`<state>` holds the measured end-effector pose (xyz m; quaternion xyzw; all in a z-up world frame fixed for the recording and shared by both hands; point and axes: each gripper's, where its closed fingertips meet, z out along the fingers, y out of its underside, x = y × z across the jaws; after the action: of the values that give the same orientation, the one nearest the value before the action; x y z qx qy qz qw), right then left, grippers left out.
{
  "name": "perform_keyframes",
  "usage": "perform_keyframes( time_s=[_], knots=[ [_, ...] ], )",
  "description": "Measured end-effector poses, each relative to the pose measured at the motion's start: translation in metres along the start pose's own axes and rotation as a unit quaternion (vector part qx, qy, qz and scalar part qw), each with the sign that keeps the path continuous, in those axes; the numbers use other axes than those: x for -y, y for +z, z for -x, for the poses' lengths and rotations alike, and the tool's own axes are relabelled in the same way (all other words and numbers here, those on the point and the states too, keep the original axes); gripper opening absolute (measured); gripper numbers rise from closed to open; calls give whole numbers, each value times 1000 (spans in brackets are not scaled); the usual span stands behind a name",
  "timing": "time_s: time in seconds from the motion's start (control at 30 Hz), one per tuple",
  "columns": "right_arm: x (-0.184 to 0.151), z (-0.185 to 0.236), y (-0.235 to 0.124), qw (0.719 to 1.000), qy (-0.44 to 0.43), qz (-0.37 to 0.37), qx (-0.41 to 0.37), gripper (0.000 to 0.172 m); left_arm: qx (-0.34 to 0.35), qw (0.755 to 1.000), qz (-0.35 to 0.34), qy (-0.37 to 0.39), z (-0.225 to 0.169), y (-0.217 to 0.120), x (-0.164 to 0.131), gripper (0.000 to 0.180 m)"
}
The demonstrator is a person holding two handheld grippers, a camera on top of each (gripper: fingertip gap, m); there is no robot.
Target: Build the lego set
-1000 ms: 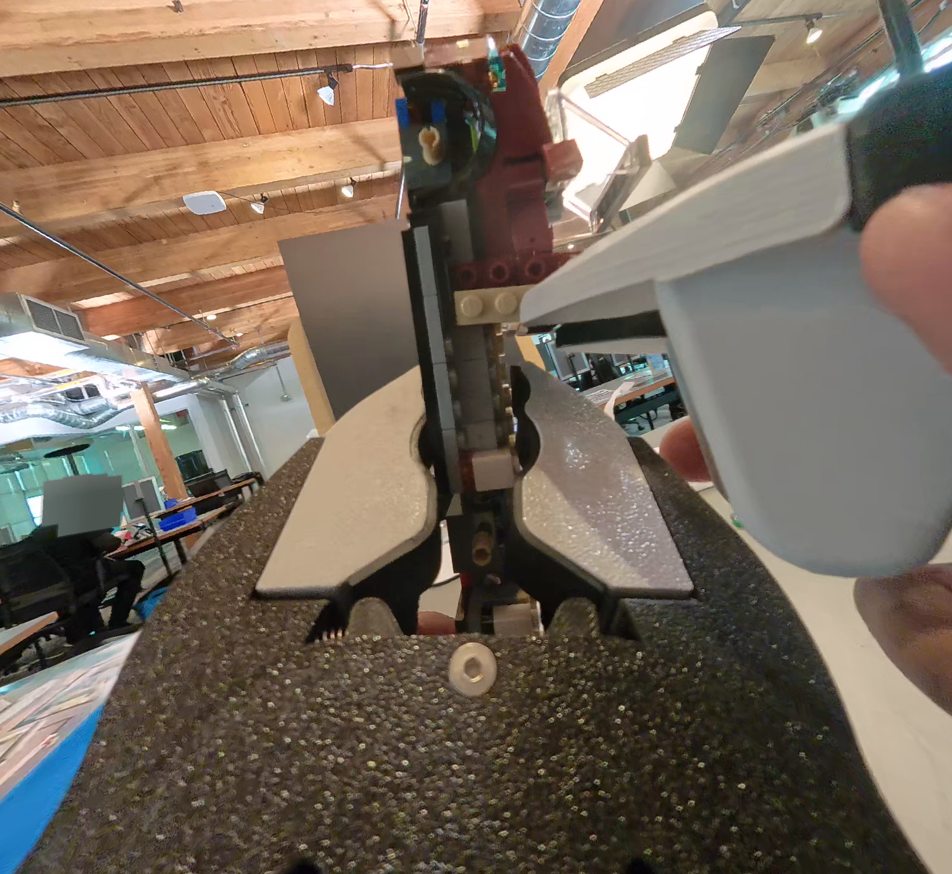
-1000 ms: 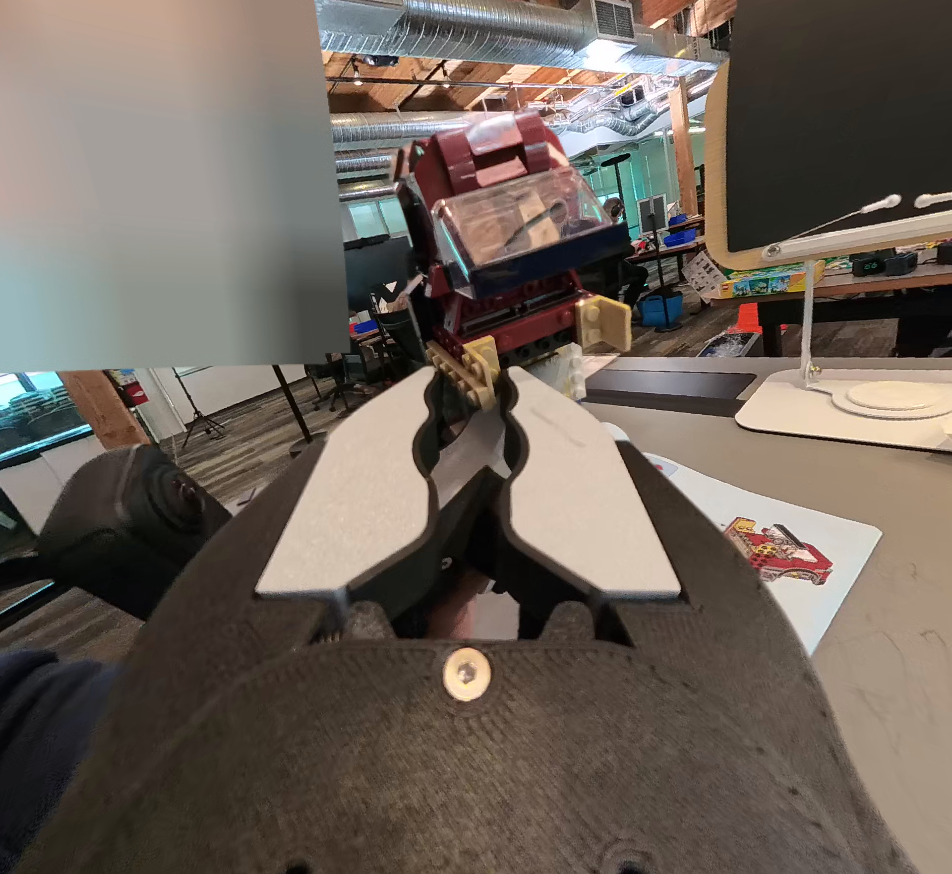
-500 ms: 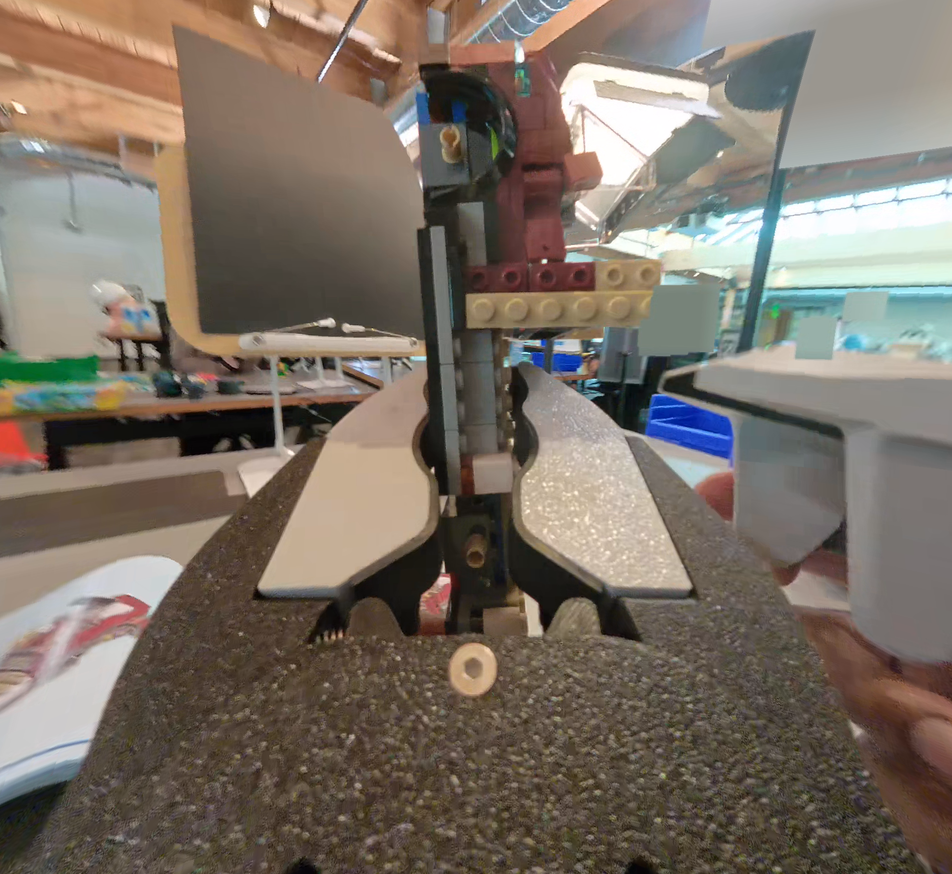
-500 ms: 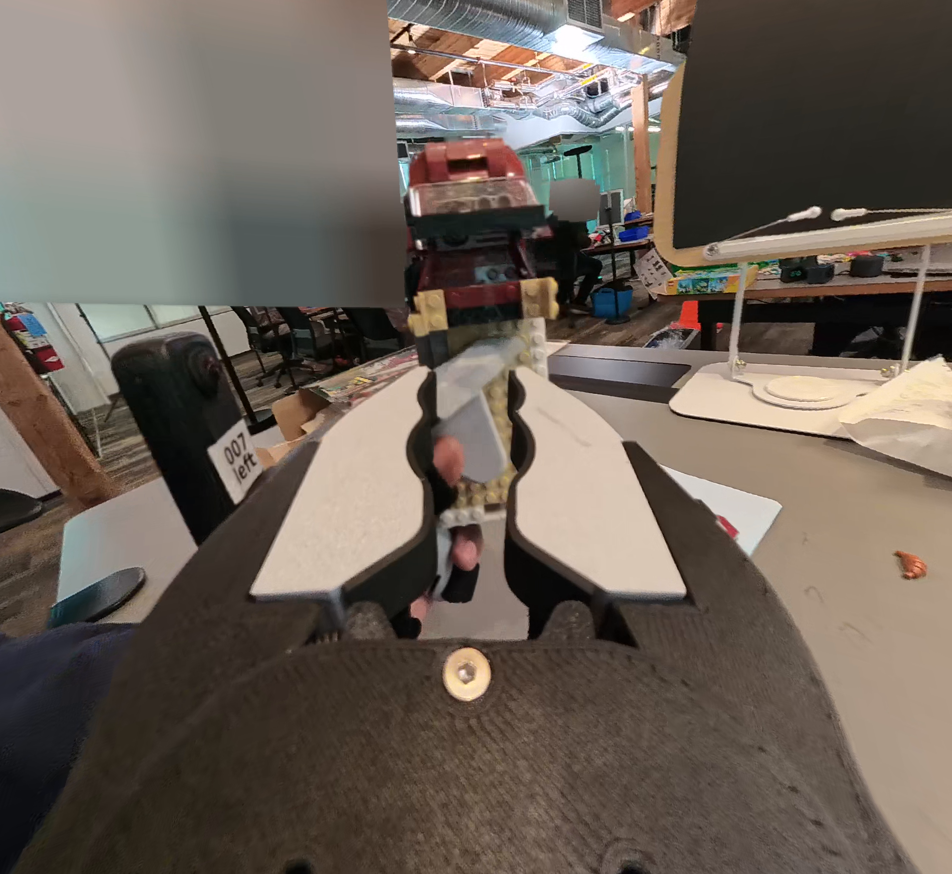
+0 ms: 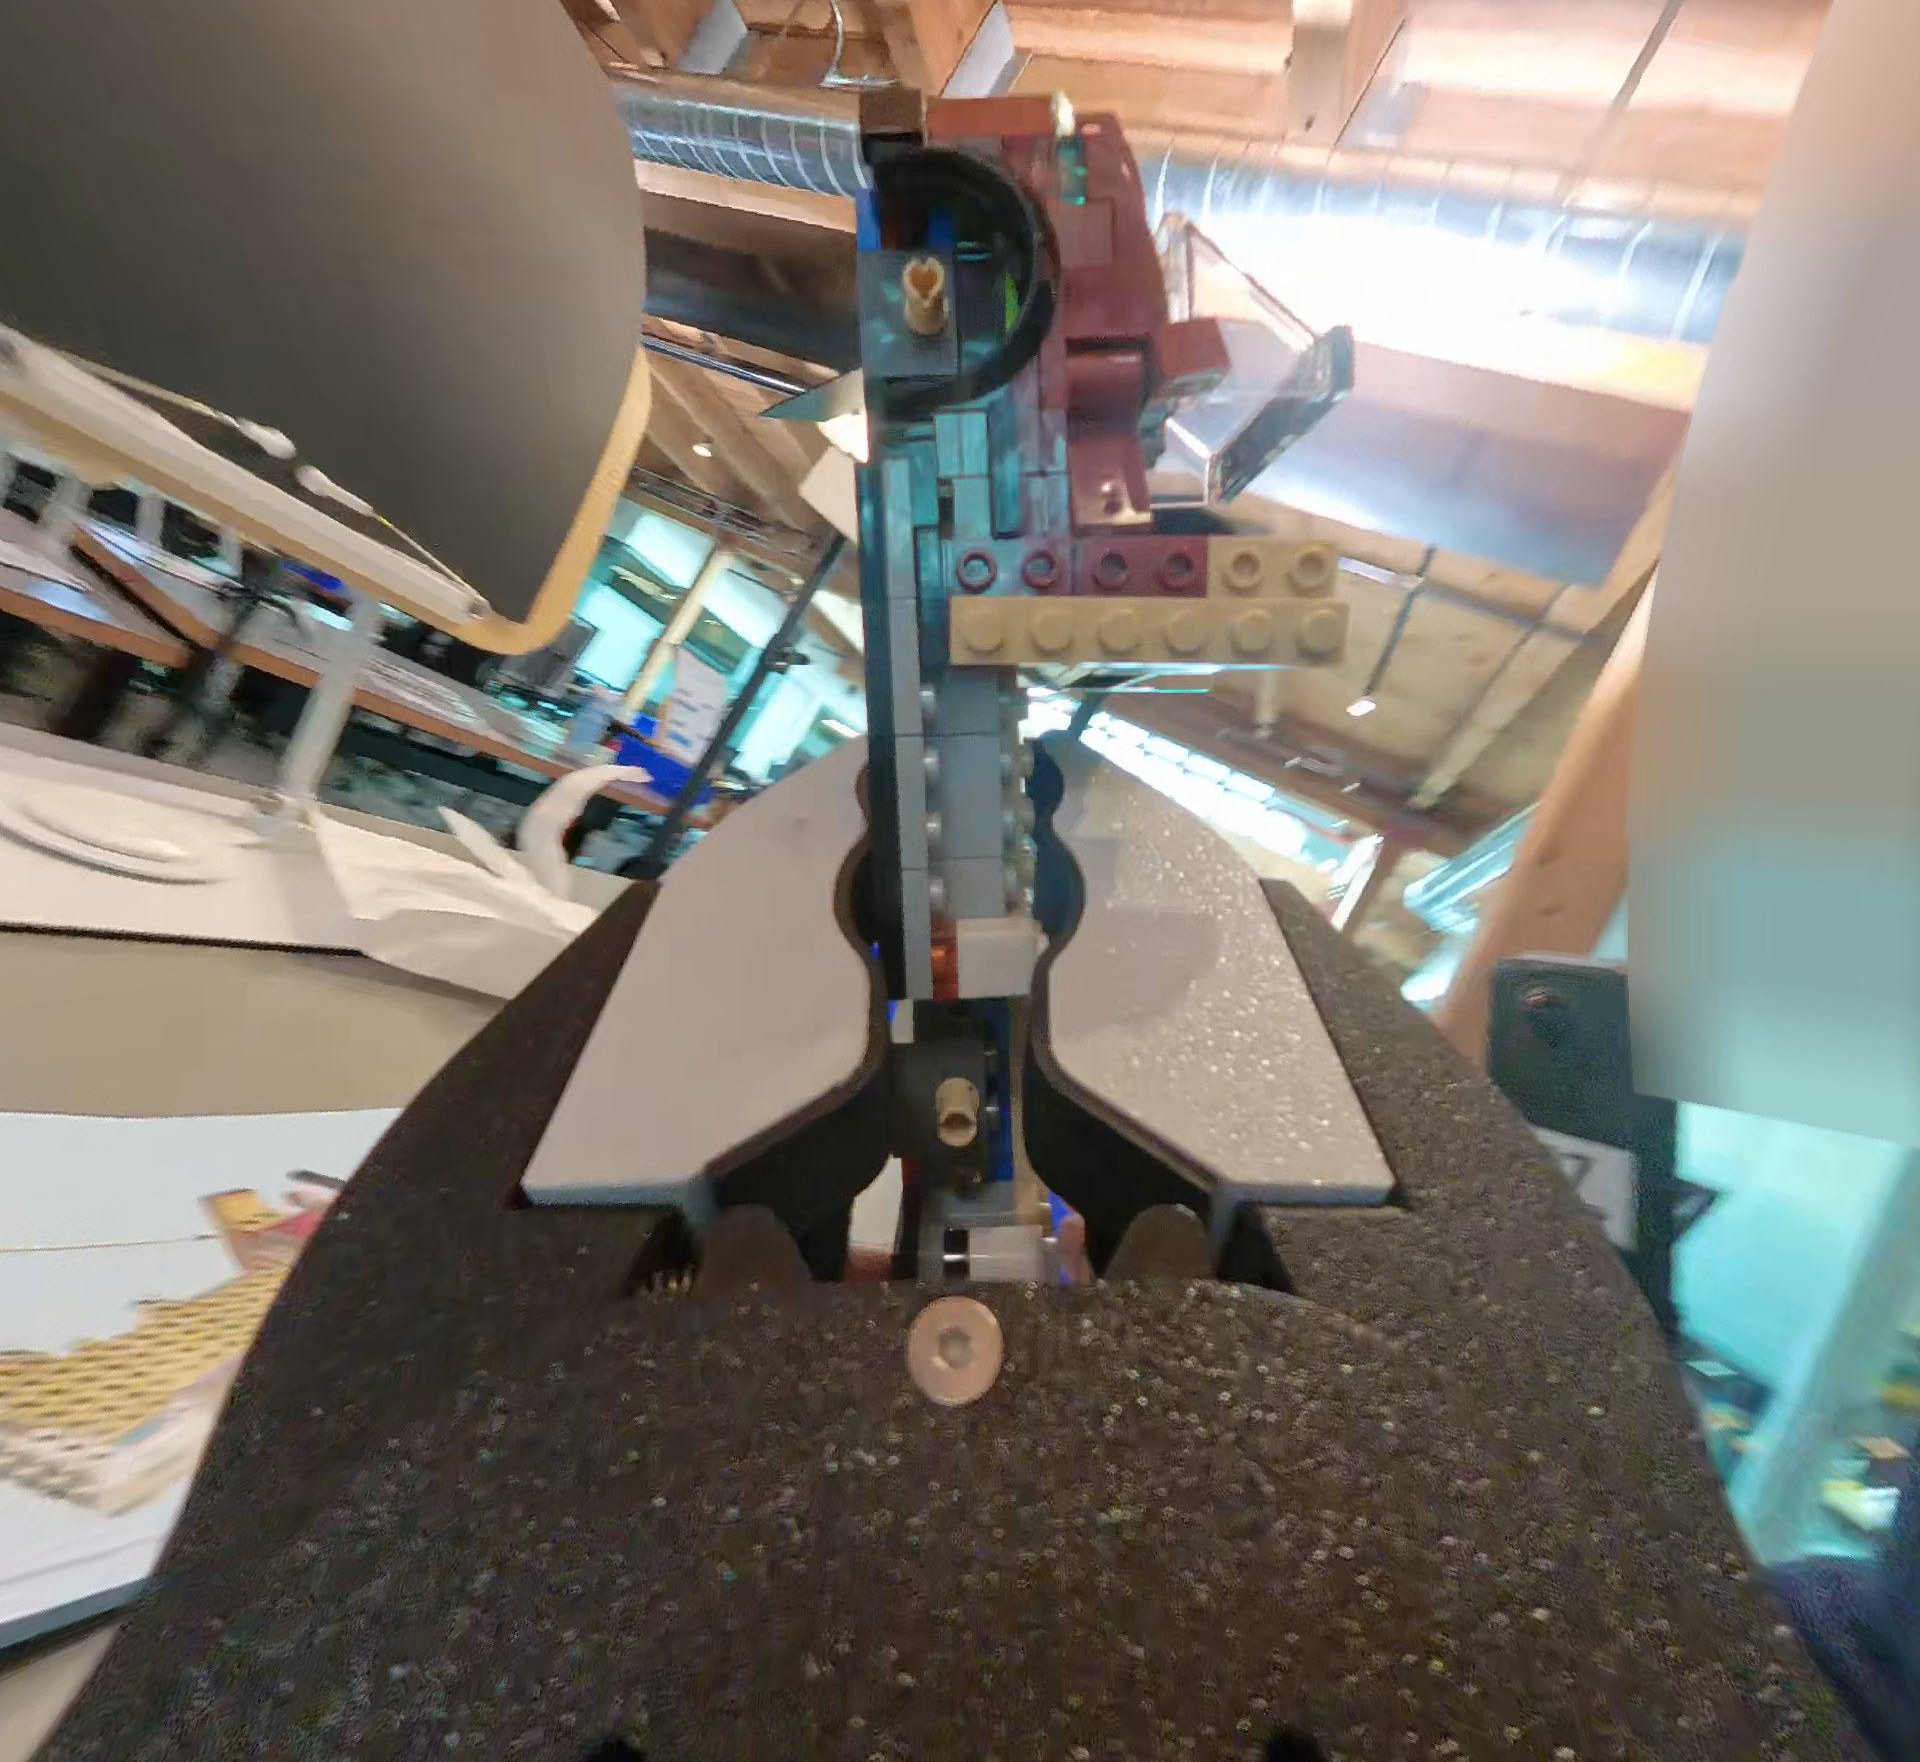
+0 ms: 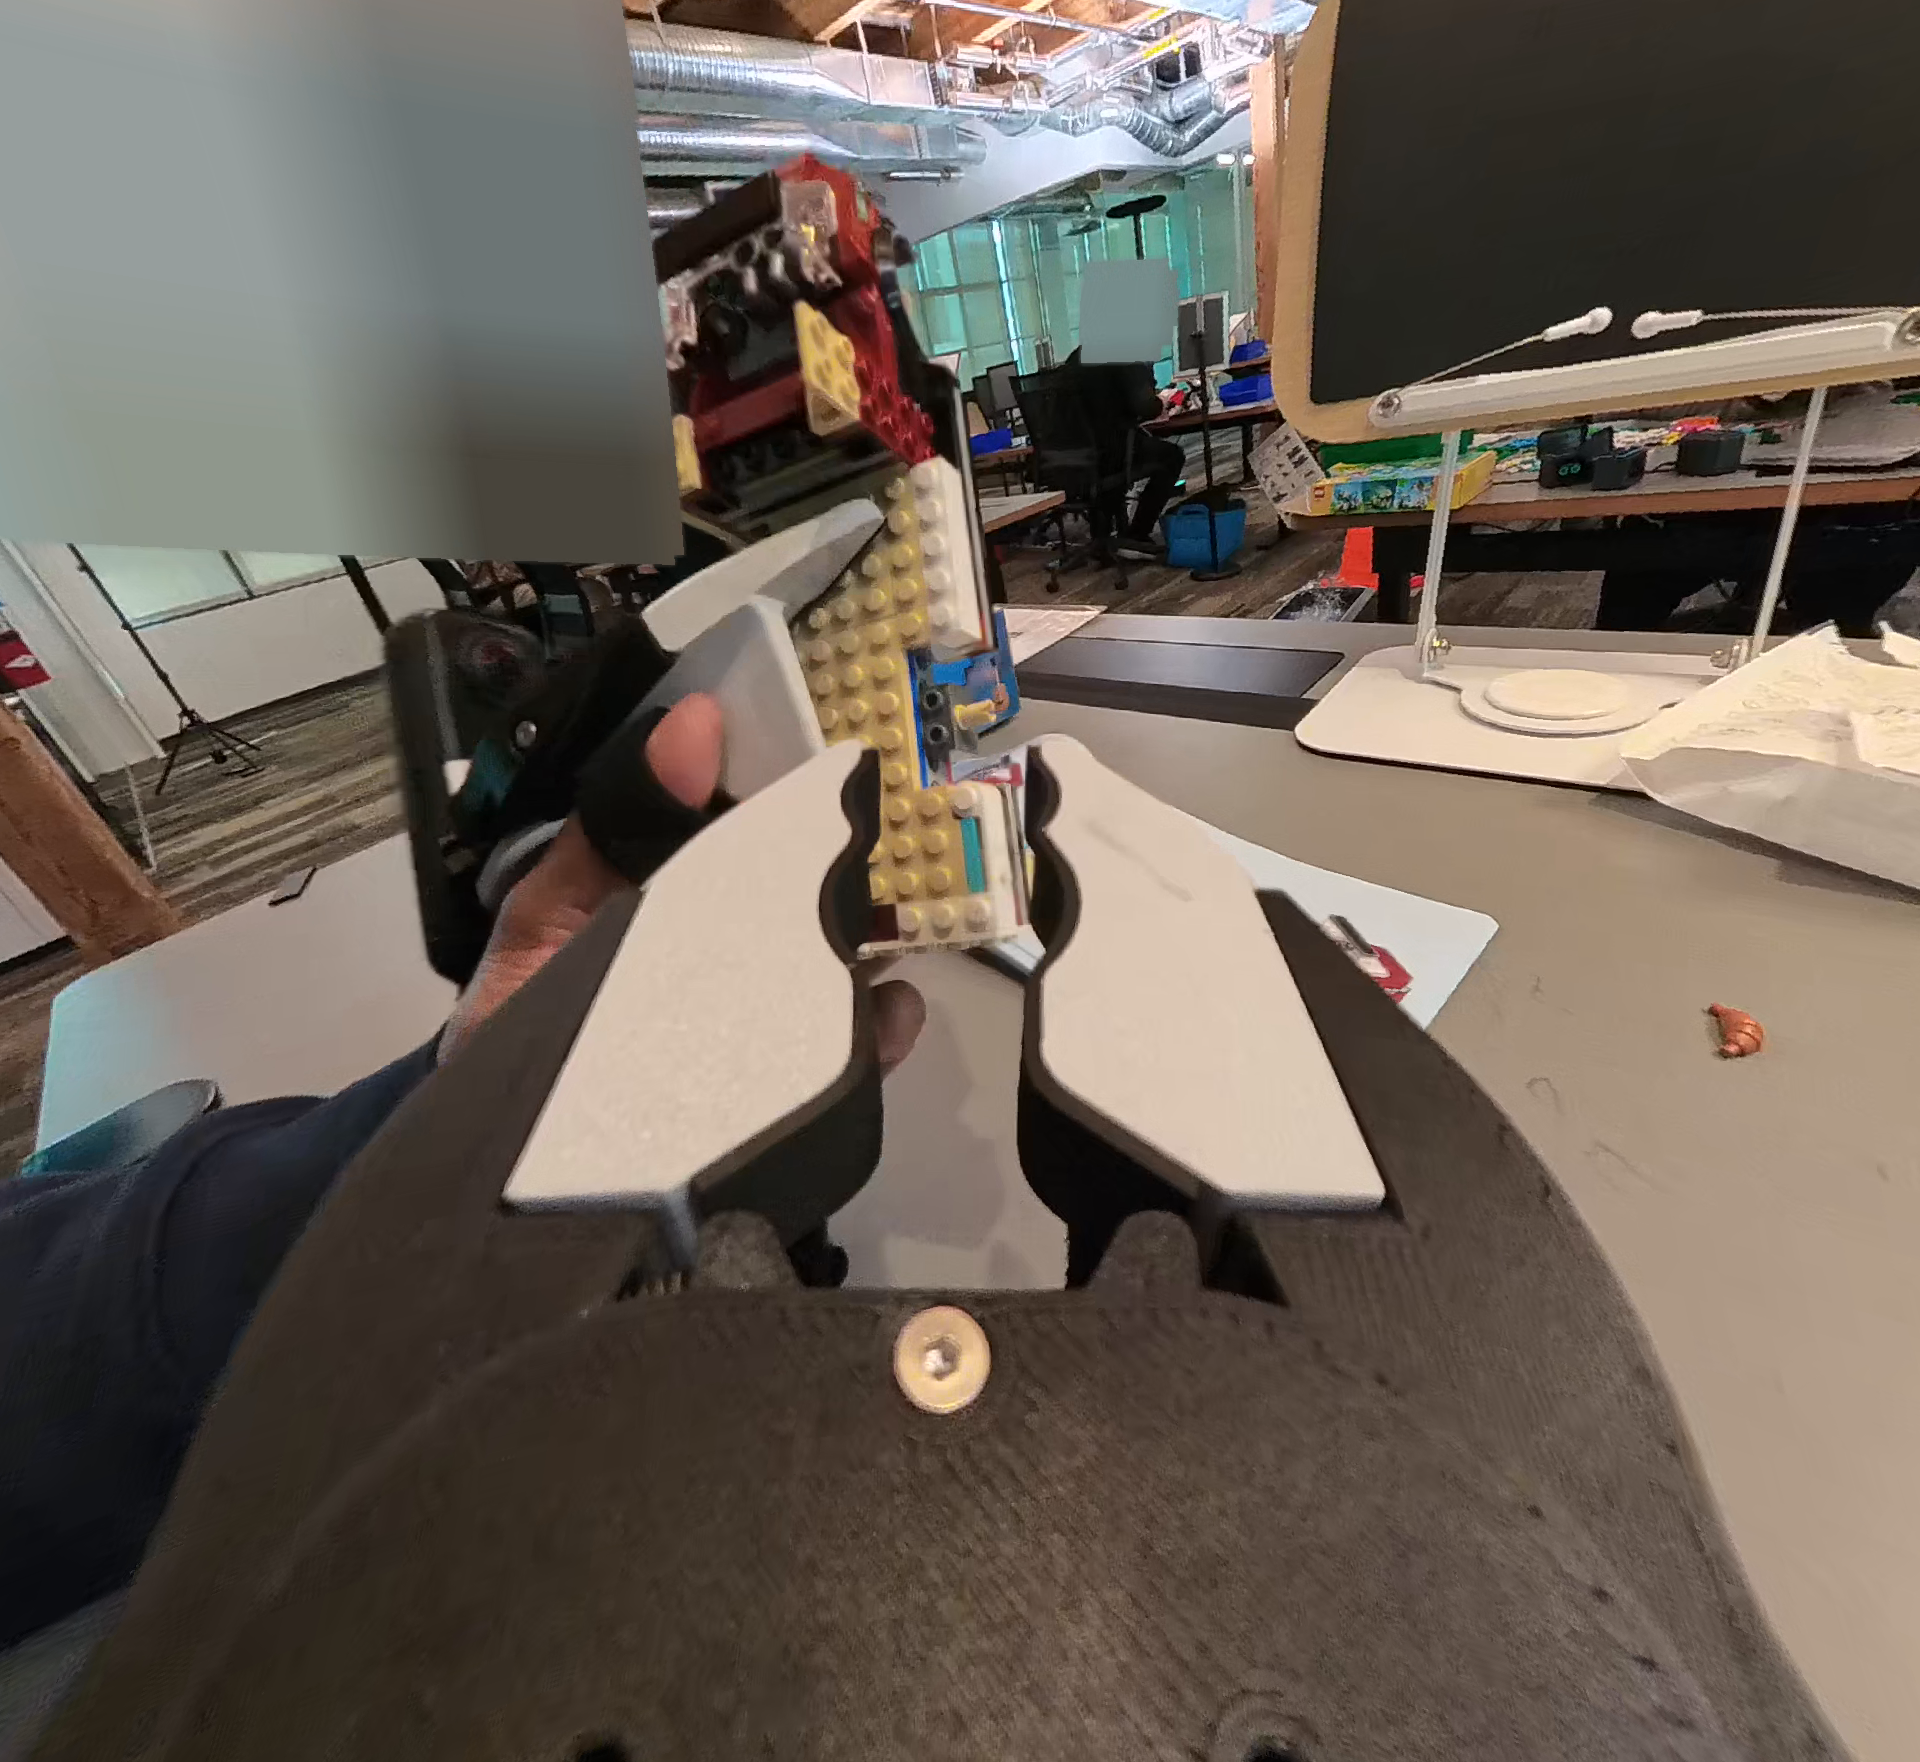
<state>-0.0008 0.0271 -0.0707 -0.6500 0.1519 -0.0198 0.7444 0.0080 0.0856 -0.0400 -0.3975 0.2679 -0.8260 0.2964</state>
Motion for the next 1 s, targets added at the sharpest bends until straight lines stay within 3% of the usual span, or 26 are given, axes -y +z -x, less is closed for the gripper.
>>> perform_keyframes(
  time_s=[0.17,0.33,1.0],
  knots=[
    [-9,7,4,999,-15,33,17,37,-57,992,-15,-116,-1,-1,1,24],
    [-21,10,9,997,-18,65,22,46,-121,975,-22,-184,-11,-2,1,23],
    [-14,28,7,996,-12,48,69,37,-229,919,-24,-319,-24,-4,-1,23]
  ],
)
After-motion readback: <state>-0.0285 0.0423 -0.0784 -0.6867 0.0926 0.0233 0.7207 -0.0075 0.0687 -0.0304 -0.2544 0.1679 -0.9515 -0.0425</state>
